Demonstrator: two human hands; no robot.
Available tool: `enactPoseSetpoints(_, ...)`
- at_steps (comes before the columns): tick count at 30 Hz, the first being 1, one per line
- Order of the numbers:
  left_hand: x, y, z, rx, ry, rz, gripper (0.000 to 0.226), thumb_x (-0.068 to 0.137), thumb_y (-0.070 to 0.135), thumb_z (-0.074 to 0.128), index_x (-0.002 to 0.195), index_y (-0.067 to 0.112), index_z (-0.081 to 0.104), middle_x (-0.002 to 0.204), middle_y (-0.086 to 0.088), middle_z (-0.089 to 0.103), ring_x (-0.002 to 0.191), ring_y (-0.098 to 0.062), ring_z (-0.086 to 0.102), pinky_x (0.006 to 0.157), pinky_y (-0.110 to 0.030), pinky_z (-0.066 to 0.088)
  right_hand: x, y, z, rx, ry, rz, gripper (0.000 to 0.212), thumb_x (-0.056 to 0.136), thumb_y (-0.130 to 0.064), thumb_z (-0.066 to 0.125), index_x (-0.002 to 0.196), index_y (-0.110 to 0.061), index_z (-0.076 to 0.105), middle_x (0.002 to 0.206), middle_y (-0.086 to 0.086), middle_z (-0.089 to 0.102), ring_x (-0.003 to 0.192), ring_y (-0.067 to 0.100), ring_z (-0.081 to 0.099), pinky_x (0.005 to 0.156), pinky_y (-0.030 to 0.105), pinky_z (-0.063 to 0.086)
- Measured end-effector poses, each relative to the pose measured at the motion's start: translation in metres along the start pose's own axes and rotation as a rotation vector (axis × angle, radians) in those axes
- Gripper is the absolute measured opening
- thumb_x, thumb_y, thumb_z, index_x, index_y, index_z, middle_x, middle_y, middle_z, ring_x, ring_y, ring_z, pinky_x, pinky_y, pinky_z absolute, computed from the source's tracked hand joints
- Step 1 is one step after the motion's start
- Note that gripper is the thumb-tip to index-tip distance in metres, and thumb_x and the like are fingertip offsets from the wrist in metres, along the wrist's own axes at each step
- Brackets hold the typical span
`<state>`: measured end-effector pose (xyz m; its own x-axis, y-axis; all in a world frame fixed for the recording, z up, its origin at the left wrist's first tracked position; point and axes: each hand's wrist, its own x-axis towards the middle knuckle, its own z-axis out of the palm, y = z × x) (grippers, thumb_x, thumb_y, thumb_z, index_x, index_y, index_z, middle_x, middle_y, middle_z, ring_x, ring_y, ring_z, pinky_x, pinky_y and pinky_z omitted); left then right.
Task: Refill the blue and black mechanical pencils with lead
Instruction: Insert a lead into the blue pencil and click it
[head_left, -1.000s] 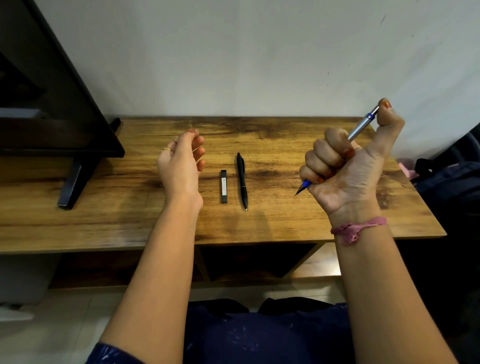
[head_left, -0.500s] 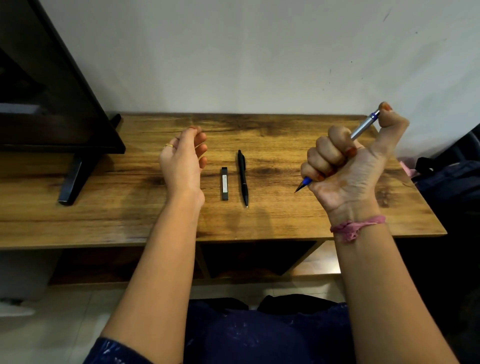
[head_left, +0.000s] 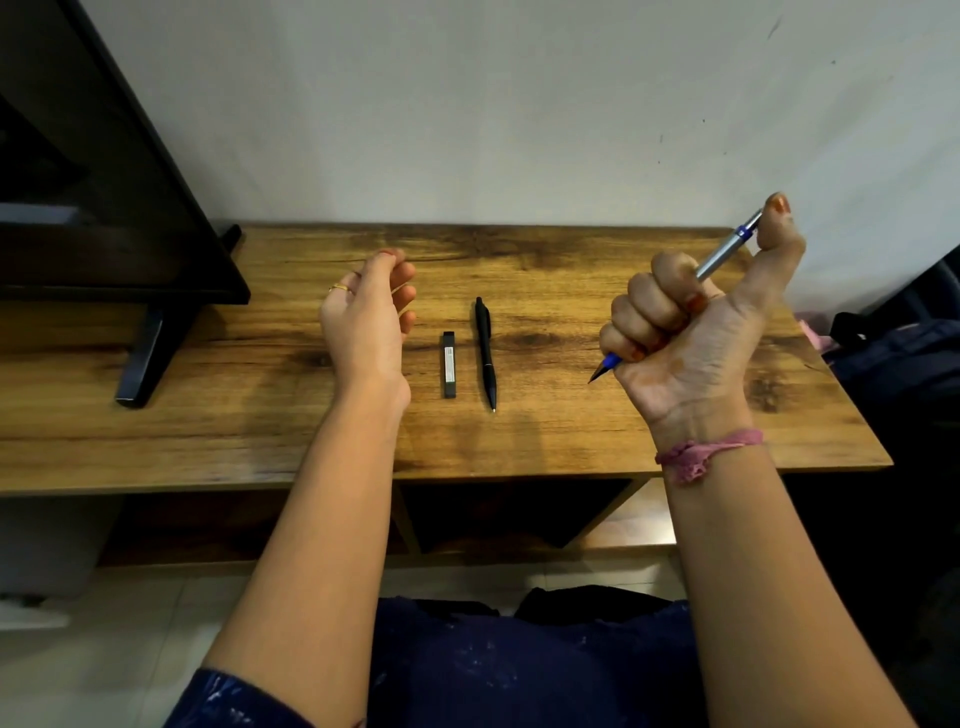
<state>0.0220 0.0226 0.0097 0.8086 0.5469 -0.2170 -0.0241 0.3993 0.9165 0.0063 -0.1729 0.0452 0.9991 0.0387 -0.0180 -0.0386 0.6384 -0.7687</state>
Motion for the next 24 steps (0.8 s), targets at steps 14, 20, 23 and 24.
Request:
enactPoseSetpoints(14, 0.002, 0.014, -0.005, -0.006, -0.003, 0.002, 0.003, 0.083, 0.023, 0.067, 0.086, 0.022, 0.067, 0.075, 0.010, 0.072, 0.070, -0.004, 0.062, 0.060, -0.020, 0.047, -0.001, -0.001, 0.015, 0.007, 0.040, 0.023, 0.061, 0.081, -0.076, 0.032, 0.050, -0.025, 0.022, 0.044, -0.008, 0.015, 0.041, 0.013, 0.008, 0.041, 0.024, 0.010)
enactPoseSetpoints(20, 0.001, -0.001, -0.001, 0.000, -0.002, 0.003, 0.004, 0.083, 0.024, 0.067, 0.087, 0.022, 0.067, 0.075, 0.010, 0.072, 0.071, -0.004, 0.063, 0.060, -0.020, 0.047, 0.001, 0.002, -0.001, 0.002, 0.024, 0.023, 0.058, 0.081, -0.072, 0.031, 0.050, -0.024, 0.022, 0.042, -0.009, 0.016, 0.040, 0.012, 0.008, 0.043, 0.024, 0.007)
enactPoseSetpoints(23, 0.000, -0.005, -0.001, -0.006, -0.009, 0.000, 0.008, 0.083, 0.024, 0.067, 0.090, 0.021, 0.067, 0.076, 0.010, 0.073, 0.071, -0.003, 0.063, 0.059, -0.020, 0.047, -0.001, 0.001, -0.004, 0.015, 0.024, 0.031, 0.061, 0.081, -0.076, 0.031, 0.050, -0.024, 0.021, 0.043, -0.009, 0.015, 0.040, 0.013, 0.008, 0.042, 0.024, 0.008)
enactPoseSetpoints(24, 0.000, -0.005, -0.002, -0.006, -0.010, -0.001, 0.010, 0.083, 0.025, 0.067, 0.091, 0.020, 0.068, 0.077, 0.010, 0.073, 0.071, -0.003, 0.063, 0.059, -0.020, 0.047, -0.002, 0.001, -0.004, 0.016, 0.028, 0.033, 0.062, 0.080, -0.077, 0.031, 0.050, -0.024, 0.021, 0.043, -0.008, 0.015, 0.040, 0.013, 0.008, 0.042, 0.024, 0.008)
